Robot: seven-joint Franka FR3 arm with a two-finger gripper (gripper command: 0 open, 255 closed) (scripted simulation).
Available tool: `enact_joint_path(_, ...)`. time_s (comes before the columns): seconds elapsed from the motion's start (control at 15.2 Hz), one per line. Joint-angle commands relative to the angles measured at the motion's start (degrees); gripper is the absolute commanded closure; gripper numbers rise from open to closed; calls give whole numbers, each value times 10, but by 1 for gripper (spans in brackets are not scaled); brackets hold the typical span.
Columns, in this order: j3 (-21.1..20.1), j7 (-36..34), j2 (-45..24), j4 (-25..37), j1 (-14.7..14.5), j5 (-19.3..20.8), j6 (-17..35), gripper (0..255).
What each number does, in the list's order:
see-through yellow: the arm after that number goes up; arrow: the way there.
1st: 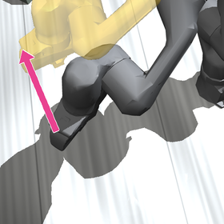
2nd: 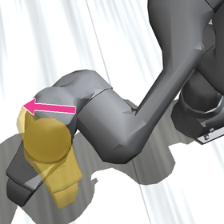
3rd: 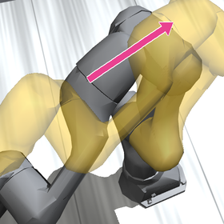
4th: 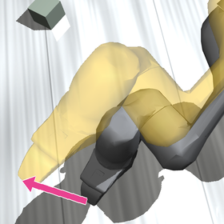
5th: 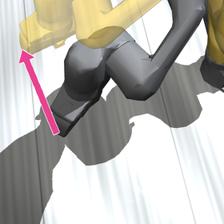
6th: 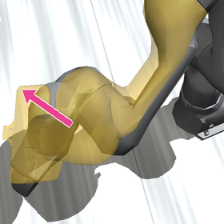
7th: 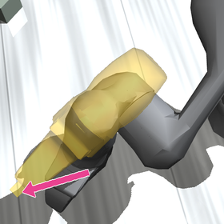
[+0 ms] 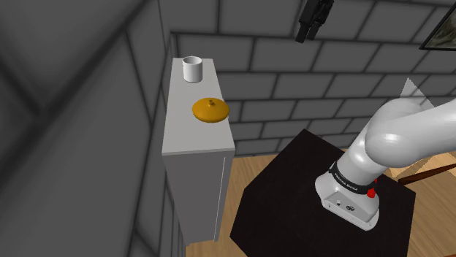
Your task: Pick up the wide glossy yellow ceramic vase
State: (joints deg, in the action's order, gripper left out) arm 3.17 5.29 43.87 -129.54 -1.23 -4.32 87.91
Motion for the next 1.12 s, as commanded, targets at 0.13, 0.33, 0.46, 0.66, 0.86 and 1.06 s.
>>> enact_joint_path(0.13, -12, -8, -23, -11, -5, -4, 35, 0)
enact_joint_path(0.33, -31, -19, -62, -22, -11, -9, 87, 0)
enact_joint_path(0.46, -43, -27, -91, -26, -16, -11, 121, 0)
enact_joint_path(0.66, -61, -39, -139, -26, -21, -13, 170, 0)
enact_joint_path(0.86, -77, -52, -192, -18, -26, -11, 217, 0)
enact_joint_path(1.06, -94, -67, -248, -4, -30, -5, 260, 0)
